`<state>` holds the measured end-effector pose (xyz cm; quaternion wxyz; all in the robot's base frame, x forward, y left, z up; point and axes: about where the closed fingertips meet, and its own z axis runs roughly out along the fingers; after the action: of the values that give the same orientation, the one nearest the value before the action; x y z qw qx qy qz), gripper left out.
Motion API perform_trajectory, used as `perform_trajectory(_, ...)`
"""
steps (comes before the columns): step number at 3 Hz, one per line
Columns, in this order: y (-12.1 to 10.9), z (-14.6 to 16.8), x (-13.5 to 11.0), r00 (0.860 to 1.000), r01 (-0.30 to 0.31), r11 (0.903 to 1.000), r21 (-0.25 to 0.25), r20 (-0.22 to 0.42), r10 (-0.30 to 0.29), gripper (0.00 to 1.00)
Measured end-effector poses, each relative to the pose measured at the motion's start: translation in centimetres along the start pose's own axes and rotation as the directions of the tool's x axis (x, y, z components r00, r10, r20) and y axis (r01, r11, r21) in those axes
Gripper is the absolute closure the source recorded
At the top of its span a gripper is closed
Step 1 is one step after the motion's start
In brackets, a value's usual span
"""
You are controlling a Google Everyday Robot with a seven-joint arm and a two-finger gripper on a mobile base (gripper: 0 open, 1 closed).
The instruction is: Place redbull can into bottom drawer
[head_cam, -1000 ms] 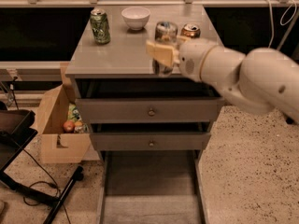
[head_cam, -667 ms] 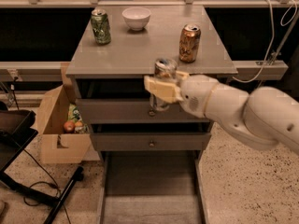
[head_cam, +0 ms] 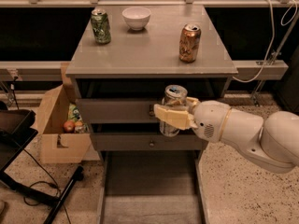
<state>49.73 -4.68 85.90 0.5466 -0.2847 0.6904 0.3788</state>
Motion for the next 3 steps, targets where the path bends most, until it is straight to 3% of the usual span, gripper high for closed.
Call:
perform_trajectory(1, -0.8, 3.3, 7.1, 0.997, 0.041, 0.9974, -0.059, -0.066, -0.045, 1.0)
perform_trajectory(2, -0.7, 5.0, 13.8, 0.991, 0.106, 0.9784, -0.177, -0.062, -0.119, 1.0)
perform_trajectory(3, -3.3, 8.5, 23.6, 0.984, 0.144, 0.9576, -0.249, -0.064, -0.165, 1.0)
